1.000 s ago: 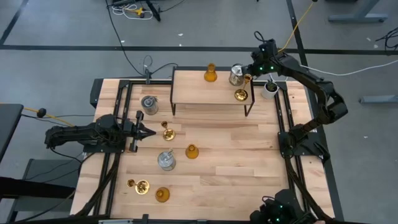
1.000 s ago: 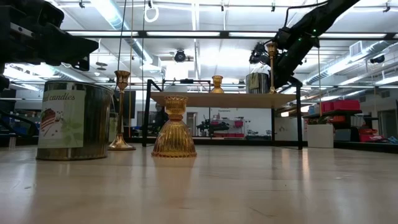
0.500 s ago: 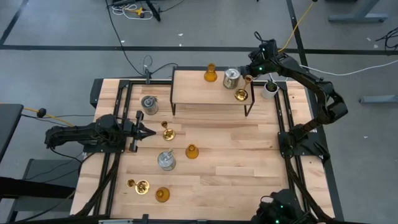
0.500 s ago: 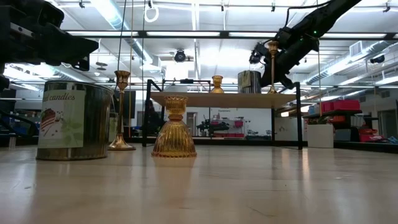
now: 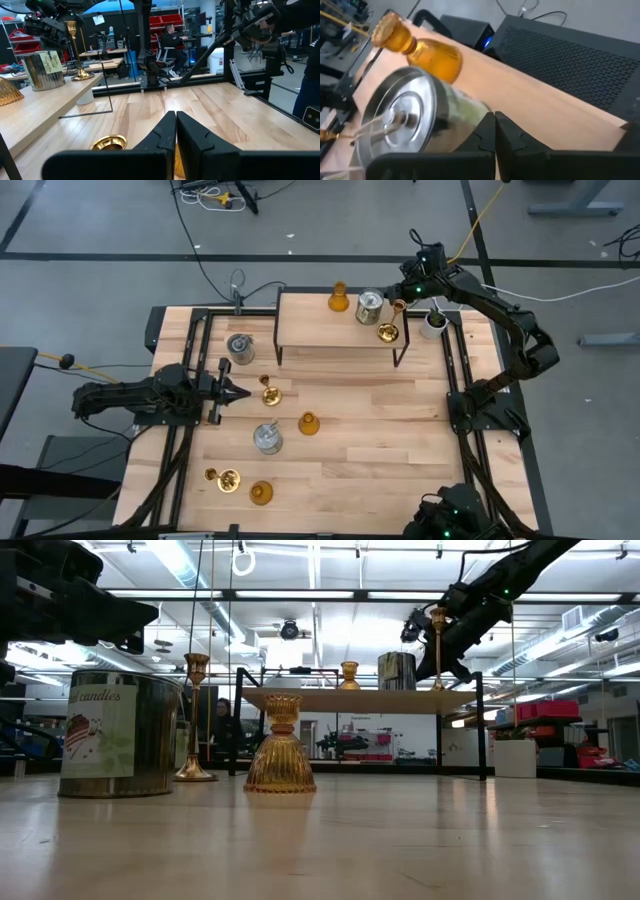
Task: Pick & Place candle stick holders
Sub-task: Adjust the scented candle on the shelf
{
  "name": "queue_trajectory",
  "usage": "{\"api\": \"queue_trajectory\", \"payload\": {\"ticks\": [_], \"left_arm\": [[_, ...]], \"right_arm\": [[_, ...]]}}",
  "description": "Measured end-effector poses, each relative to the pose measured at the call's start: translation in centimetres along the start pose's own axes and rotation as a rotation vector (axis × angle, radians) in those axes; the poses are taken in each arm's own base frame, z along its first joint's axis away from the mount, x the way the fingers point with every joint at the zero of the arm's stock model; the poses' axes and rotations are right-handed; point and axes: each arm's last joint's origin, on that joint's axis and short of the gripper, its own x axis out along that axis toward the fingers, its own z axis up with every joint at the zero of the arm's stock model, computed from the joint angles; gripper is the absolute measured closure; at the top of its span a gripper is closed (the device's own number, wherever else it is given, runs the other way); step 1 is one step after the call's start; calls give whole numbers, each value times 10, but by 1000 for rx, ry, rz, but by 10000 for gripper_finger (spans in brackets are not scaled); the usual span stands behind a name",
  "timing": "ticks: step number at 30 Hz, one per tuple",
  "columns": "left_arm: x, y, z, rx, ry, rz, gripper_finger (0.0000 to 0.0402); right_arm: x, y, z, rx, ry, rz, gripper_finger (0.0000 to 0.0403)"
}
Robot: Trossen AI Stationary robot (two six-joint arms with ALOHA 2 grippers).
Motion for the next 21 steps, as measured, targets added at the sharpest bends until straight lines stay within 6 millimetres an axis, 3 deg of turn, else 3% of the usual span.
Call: {"api": "queue_trajectory", "payload": {"ticks": [9,21], "left_arm": [[0,0,0,0,0,0,383],[0,0,0,0,0,0,383]], "right_arm": [[-15,10,14,38,-114,26,403],[-61,57,58,-69,-263,53,403]]}}
